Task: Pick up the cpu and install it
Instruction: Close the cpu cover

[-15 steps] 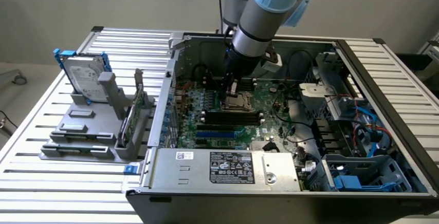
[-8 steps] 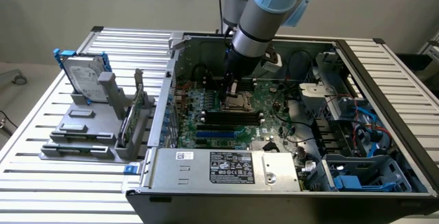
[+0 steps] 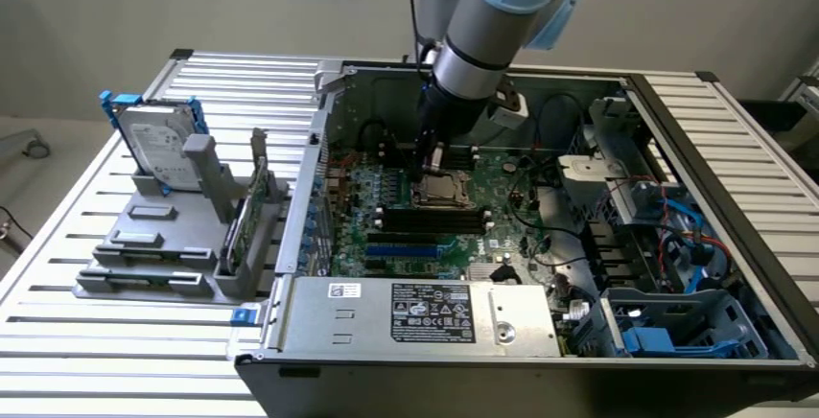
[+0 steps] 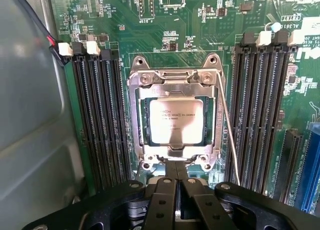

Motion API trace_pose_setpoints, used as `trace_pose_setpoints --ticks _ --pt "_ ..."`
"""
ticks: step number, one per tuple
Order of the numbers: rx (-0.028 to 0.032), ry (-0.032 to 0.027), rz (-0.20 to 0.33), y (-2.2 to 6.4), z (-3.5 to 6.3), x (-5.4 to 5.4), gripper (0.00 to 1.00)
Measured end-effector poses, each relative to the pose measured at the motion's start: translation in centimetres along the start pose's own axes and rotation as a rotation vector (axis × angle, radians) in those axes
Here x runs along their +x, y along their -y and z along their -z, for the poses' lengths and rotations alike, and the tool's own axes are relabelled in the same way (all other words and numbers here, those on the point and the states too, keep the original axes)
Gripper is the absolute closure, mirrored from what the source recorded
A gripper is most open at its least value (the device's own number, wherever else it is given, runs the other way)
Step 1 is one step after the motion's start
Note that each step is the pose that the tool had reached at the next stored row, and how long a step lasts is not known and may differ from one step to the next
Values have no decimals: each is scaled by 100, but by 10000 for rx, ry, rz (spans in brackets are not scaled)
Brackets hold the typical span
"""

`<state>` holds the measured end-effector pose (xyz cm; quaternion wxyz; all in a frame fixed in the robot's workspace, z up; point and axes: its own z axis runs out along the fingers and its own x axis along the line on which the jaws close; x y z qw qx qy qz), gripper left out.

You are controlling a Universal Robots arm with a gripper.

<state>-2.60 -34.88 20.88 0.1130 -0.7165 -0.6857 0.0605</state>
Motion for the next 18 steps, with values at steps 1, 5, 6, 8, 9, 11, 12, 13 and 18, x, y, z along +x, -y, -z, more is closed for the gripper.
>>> trace_pose_setpoints --ticks 1,5,6,8,9,11,12,13,18 --pt "0 -6 -10 12 0 -2 89" --pt "5 -107 -43 78 9 -12 89" --pt "8 -156 -48 96 16 -15 89" --pt "15 -272 -50 136 31 -19 89" --pt "18 -338 -47 157 37 -21 89" --pt "26 -487 -38 207 50 -24 89" --pt "29 -564 -37 232 51 -25 89" --pt "29 -632 -43 257 47 -26 89" --pt "36 -875 -69 402 17 -33 89"
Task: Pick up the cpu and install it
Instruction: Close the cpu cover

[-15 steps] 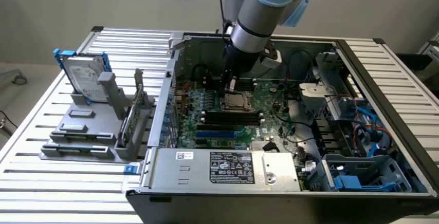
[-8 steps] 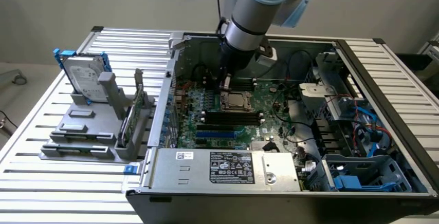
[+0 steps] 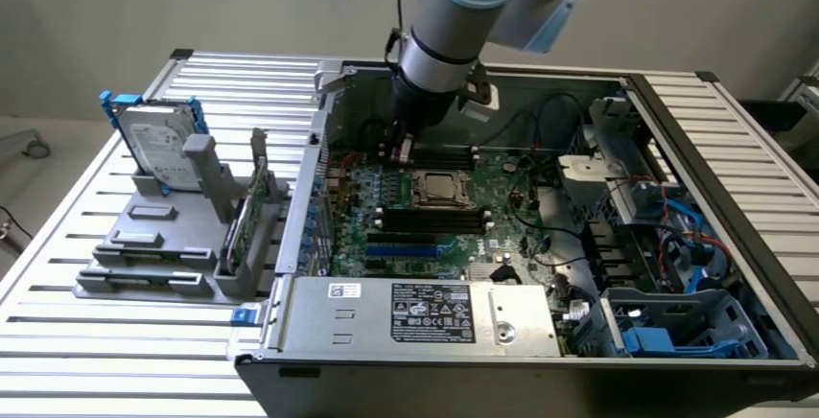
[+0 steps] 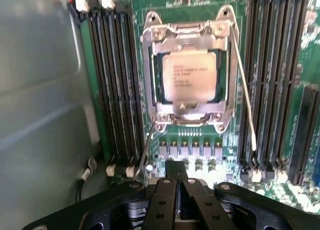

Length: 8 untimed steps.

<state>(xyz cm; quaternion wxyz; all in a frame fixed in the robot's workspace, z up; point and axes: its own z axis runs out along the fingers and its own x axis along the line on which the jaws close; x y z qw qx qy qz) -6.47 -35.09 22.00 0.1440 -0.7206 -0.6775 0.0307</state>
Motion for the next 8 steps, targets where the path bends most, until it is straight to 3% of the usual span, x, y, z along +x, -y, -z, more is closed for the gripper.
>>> trace_pose_setpoints --ticks 3,8 --pt "5 -167 -9 87 -17 -7 89" --pt "20 -646 -36 208 -29 -13 89"
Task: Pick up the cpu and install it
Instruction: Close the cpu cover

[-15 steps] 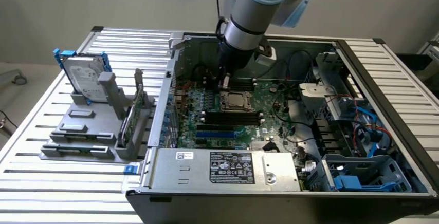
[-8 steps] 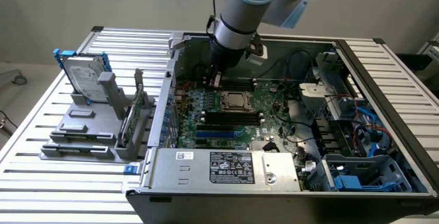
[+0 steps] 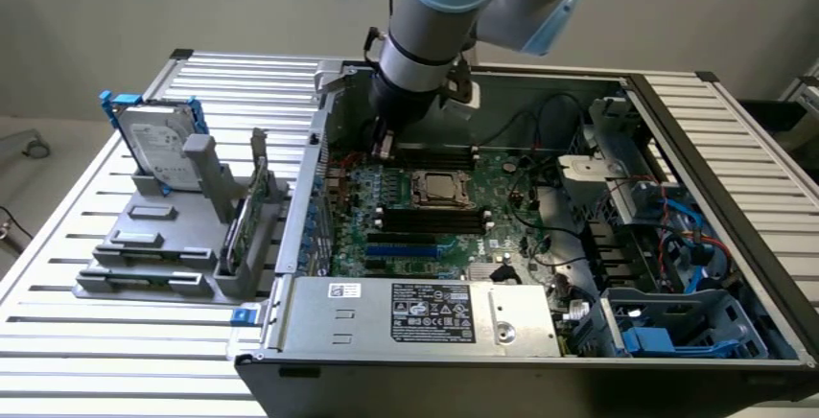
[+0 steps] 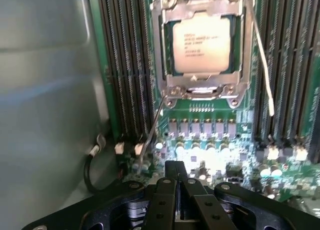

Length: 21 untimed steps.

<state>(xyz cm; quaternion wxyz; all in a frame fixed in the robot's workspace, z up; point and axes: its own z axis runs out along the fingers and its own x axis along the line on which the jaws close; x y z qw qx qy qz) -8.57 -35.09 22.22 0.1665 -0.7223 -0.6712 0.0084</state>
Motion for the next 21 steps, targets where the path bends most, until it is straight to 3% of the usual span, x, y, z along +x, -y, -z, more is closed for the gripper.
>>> trace_pose_setpoints --ticks 2,3,5,7,14,21 --pt "-2 -157 -37 37 6 0 89" --pt "-7 -208 -72 49 11 0 89" --pt "-43 -270 -166 61 22 3 89" --pt "-117 -312 -287 63 26 5 89" --pt "-572 -514 -907 64 25 12 89" --pt "-1009 -668 -1319 67 32 25 89"
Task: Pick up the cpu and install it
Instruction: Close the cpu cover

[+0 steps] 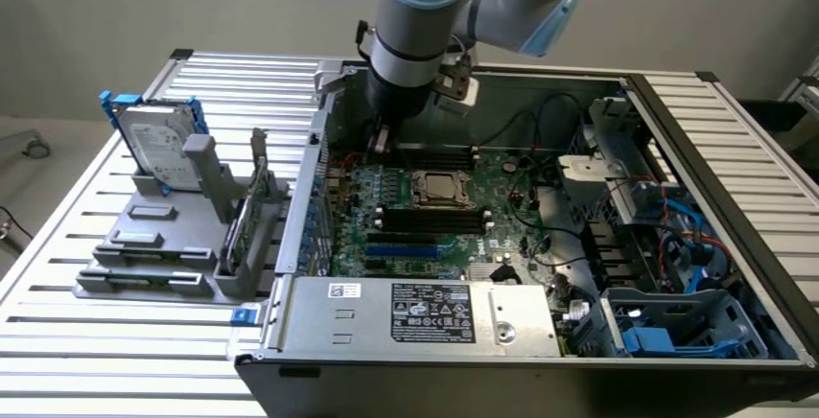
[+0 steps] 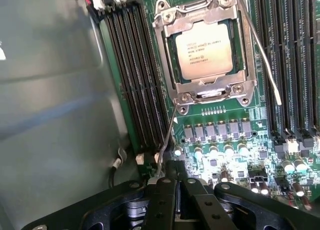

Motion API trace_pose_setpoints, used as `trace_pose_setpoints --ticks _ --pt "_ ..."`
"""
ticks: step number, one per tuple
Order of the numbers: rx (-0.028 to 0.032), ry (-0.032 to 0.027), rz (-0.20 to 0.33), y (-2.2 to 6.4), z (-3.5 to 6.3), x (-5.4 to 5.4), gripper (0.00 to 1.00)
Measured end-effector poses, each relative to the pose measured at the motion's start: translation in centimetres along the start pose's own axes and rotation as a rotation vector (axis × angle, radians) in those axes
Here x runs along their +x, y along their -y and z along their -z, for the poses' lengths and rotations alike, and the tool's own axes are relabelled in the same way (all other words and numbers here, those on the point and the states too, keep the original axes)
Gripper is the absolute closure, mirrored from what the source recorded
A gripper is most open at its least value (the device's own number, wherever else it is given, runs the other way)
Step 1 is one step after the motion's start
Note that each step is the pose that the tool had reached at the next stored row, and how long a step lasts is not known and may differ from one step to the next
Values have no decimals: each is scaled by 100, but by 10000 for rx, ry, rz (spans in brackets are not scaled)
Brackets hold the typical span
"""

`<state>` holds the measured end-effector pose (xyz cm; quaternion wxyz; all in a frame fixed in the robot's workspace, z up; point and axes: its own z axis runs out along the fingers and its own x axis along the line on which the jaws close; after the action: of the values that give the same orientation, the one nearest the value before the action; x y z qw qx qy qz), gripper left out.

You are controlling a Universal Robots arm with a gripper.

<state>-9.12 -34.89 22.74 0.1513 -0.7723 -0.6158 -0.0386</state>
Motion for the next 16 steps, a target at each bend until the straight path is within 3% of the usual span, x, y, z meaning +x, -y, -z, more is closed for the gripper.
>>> trace_pose_setpoints --ticks 12,16 --pt "-848 -273 -476 12 21 39 89" --pt "-1050 -328 -600 22 62 50 89"
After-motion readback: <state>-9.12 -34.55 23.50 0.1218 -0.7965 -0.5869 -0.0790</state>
